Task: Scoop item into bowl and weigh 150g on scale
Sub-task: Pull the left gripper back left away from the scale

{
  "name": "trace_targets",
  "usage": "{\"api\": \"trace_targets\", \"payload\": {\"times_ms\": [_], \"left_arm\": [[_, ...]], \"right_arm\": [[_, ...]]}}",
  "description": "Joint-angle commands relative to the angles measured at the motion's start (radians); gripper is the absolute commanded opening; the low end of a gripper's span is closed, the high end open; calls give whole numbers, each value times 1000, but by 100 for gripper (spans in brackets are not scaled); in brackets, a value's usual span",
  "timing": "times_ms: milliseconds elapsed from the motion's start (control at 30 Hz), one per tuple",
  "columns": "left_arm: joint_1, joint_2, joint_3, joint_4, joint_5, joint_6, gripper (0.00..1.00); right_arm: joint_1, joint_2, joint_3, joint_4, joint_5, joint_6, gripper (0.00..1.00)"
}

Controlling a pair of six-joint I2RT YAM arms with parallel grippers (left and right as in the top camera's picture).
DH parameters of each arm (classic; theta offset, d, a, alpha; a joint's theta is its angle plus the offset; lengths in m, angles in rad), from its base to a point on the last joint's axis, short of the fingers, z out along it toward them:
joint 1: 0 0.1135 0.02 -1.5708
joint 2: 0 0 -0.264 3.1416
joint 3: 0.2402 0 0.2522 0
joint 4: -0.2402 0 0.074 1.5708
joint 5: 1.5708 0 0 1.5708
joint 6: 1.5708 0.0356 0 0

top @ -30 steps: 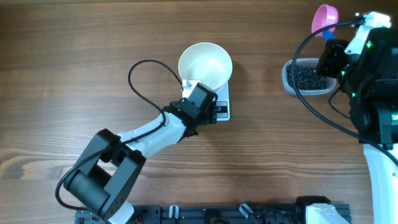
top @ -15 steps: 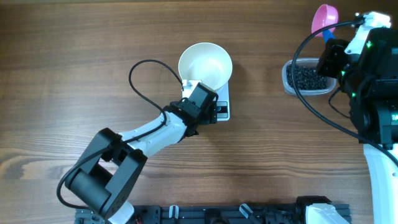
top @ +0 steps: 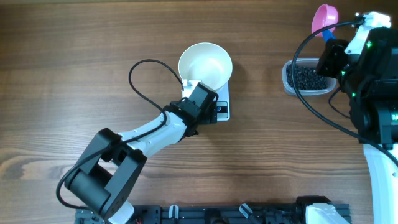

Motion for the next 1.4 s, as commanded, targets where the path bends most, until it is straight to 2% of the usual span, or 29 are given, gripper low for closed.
{"api": "trace_targets", "payload": {"times_ms": [0, 200, 333, 500, 700, 867, 1000, 1167, 1367], "left_arm": [[-1, -76, -13, -40, -35, -1, 100], [-1, -252, -13, -156, -21, 4, 100], [-1, -377, -13, -223, 98, 58, 100], [17, -499, -13, -331, 138, 52, 100], [200, -625, -13, -421, 139, -6, 100], [400, -648, -13, -435, 138, -6, 100], [504, -640, -13, -437, 138, -6, 100], [561, -638, -13, -437, 138, -6, 100], [563, -638, -13, -437, 138, -6, 100]], "right_arm": [[-4, 0, 19, 8, 21, -19, 4], [-4, 0, 19, 7, 22, -19, 4], [-4, 0, 19, 7, 22, -19, 4], [-4, 0, 19, 6, 22, -19, 4], [-4, 0, 19, 7, 22, -19, 4], [-4, 0, 19, 7, 22, -20, 4], [-4, 0, 19, 6, 22, -20, 4], [-4, 0, 19, 4, 22, -20, 4], [-4, 4, 19, 5, 92, -21, 4]]}}
